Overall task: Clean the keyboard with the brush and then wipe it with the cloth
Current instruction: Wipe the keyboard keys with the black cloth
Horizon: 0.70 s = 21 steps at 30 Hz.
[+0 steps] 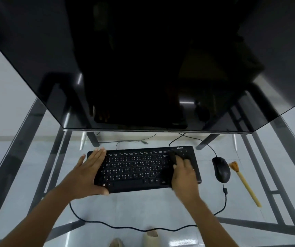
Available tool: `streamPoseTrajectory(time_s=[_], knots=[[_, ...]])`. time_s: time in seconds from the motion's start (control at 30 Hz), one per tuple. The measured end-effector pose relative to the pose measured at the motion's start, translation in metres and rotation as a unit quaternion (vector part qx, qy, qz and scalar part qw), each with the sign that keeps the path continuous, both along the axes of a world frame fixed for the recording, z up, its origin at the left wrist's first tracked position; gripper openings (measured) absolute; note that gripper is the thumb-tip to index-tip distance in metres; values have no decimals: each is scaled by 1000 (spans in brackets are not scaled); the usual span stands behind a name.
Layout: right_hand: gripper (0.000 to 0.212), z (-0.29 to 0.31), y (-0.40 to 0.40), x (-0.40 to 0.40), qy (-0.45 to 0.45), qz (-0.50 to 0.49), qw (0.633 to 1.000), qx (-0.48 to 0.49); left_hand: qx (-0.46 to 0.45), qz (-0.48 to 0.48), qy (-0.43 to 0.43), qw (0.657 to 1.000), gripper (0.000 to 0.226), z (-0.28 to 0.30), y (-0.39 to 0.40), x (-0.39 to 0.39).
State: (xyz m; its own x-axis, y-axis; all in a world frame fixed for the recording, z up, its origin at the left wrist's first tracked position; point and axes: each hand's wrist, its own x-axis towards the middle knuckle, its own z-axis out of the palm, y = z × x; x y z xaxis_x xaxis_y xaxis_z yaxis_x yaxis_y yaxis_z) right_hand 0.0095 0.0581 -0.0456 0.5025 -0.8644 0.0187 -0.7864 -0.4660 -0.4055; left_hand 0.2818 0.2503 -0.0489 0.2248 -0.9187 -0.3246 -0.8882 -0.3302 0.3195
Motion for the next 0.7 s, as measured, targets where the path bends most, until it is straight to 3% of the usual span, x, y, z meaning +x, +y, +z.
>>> streamPoseTrajectory(time_s=[0.1, 0.17, 0.23, 0.27, 0.3, 0.37, 0.47, 0.53, 0.57, 0.63, 0.7], knots=[[69, -3, 63, 25, 1, 147, 989, 23, -19, -3, 36, 999, 132, -1, 0, 1], [77, 0, 79, 39, 23, 257, 966, 3, -28, 2, 47, 999, 132, 1, 0, 1], [49, 4, 59, 47, -4, 199, 980, 27, -32, 10, 64, 997, 132, 4, 1, 0], [32, 6, 44, 48, -23, 134, 990, 33, -32, 14, 74, 997, 132, 5, 1, 0], [27, 8, 27, 49, -43, 60, 997, 34, -33, 16, 79, 996, 132, 6, 1, 0], [37, 2, 2, 52, -21, -22, 999, -29, -36, 11, 77, 996, 133, 6, 3, 1], [43, 3, 21, 68, 3, -28, 999, -47, -42, 10, 72, 997, 133, 5, 3, 1], [45, 4, 62, 82, -4, 59, 998, -33, -47, 7, 73, 996, 133, 4, 4, 2], [50, 1, 82, 87, 0, 151, 988, -41, -50, 3, 71, 996, 132, 3, 4, 3], [68, -4, 100, 90, 33, 326, 942, -72, -53, -9, 51, 997, 132, 2, 7, 6], [71, -1, 78, 95, 43, 344, 933, -93, -62, -1, 29, 998, 133, -1, 13, 14]])
